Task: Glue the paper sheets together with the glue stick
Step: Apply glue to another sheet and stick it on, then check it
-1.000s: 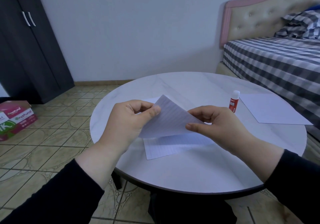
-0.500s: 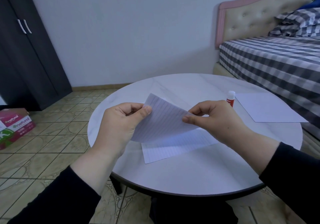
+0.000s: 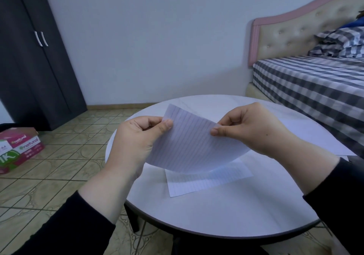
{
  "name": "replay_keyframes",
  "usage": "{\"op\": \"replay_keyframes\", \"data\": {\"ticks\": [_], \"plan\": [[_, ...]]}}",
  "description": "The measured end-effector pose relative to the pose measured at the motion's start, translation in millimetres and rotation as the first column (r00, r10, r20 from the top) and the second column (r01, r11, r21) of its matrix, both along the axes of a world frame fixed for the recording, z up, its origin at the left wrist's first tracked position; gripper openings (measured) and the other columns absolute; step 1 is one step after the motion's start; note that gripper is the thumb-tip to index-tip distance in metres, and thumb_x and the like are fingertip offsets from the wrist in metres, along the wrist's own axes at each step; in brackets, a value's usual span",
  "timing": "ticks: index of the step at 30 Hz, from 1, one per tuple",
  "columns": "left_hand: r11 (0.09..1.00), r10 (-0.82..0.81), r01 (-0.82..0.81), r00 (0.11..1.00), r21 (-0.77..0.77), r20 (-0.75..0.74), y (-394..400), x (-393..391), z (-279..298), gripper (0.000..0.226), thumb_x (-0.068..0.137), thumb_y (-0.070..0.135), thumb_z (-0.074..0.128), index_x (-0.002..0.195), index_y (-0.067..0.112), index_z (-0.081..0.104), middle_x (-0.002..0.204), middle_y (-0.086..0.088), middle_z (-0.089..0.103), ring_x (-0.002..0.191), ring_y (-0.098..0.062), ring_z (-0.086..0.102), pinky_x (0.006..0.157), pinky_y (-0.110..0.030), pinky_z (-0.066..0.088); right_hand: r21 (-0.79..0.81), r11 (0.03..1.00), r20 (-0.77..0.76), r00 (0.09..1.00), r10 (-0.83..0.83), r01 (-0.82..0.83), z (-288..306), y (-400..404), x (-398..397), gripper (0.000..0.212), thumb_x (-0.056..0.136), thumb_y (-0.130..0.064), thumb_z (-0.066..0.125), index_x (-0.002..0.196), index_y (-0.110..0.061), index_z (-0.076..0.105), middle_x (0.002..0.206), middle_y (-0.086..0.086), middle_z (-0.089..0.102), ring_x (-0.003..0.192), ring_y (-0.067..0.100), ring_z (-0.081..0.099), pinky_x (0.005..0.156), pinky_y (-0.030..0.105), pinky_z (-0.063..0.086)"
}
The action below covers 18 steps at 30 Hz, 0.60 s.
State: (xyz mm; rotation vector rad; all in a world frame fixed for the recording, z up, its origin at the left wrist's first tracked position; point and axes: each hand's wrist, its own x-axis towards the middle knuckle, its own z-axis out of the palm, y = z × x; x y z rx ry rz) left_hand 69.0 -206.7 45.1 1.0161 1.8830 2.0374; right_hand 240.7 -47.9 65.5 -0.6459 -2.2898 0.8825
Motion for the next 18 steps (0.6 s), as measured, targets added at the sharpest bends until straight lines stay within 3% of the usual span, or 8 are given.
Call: {"op": "replay_keyframes", "data": {"ticks": [4, 8, 11, 13, 15, 18], "plan": [[0.999, -0.017, 0.014, 0.998, 0.045, 0.055, -1, 0, 6, 0.005, 0.071, 0.026, 0.079, 0.071, 0.021, 0.078, 0.087, 0.002, 0.076, 0.086, -0.009, 0.066, 0.097, -0.033, 0.046, 0.053, 0.998, 0.011, 0.999, 0.039, -0.039, 11, 1, -2, 0.014, 0.071, -0.041, 0.08, 0.069, -0.028, 0.076, 0.071, -0.014, 0.07, 0.067, -0.003, 0.058, 0.064, 0.024, 0.044], [0.997, 0.022, -0.028, 0.997, 0.076, 0.08, -2, -4, 11, 0.008, 0.079, 0.02, 0.076, 0.072, 0.017, 0.076, 0.08, 0.006, 0.075, 0.075, -0.001, 0.064, 0.081, -0.023, 0.046, 0.152, 0.988, 0.151, 0.988, 0.002, -0.026, 15, 8, 5, 0.021, 0.062, -0.054, 0.077, 0.075, -0.039, 0.072, 0.079, -0.018, 0.07, 0.089, 0.007, 0.062, 0.079, 0.035, 0.05], [0.99, 0.087, -0.097, 0.992, 0.1, 0.095, -4, -12, 12, 0.005, 0.079, 0.021, 0.076, 0.079, 0.016, 0.075, 0.084, 0.009, 0.075, 0.078, -0.002, 0.065, 0.077, -0.02, 0.047, 0.163, 0.986, 0.168, 0.985, -0.048, 0.02, 15, 19, 15, 0.019, 0.063, -0.046, 0.081, 0.071, -0.032, 0.07, 0.076, -0.014, 0.069, 0.066, 0.001, 0.057, 0.072, 0.028, 0.038], [0.985, 0.112, -0.128, 0.985, 0.119, 0.134, -4, -18, 12, 0.006, 0.079, 0.021, 0.077, 0.081, 0.015, 0.074, 0.081, 0.01, 0.075, 0.075, -0.002, 0.065, 0.076, -0.02, 0.048, 0.101, 0.994, 0.151, 0.986, -0.065, 0.05, 13, 26, 21, 0.017, 0.065, -0.038, 0.084, 0.07, -0.028, 0.071, 0.075, -0.008, 0.07, 0.051, 0.001, 0.052, 0.066, 0.03, 0.042], [0.981, 0.127, -0.149, 0.978, 0.125, 0.168, -5, -21, 11, 0.009, 0.079, 0.021, 0.076, 0.084, 0.014, 0.074, 0.079, 0.01, 0.074, 0.073, -0.001, 0.065, 0.072, -0.017, 0.049, -0.048, 0.998, 0.075, 0.997, -0.032, 0.036, 11, 29, 26, 0.015, 0.066, -0.025, 0.086, 0.07, -0.022, 0.072, 0.071, -0.001, 0.07, 0.053, 0.006, 0.052, 0.055, 0.028, 0.043], [0.977, 0.138, -0.168, 0.968, 0.132, 0.209, -4, -22, 8, 0.011, 0.08, 0.022, 0.076, 0.087, 0.014, 0.073, 0.083, 0.008, 0.073, 0.072, 0.002, 0.064, 0.066, -0.012, 0.046, -0.256, 0.966, -0.093, 0.996, 0.005, -0.029, 4, 28, 27, 0.013, 0.071, -0.008, 0.083, 0.072, -0.01, 0.069, 0.067, 0.002, 0.068, 0.057, 0.006, 0.057, 0.046, 0.009, 0.037]]}}
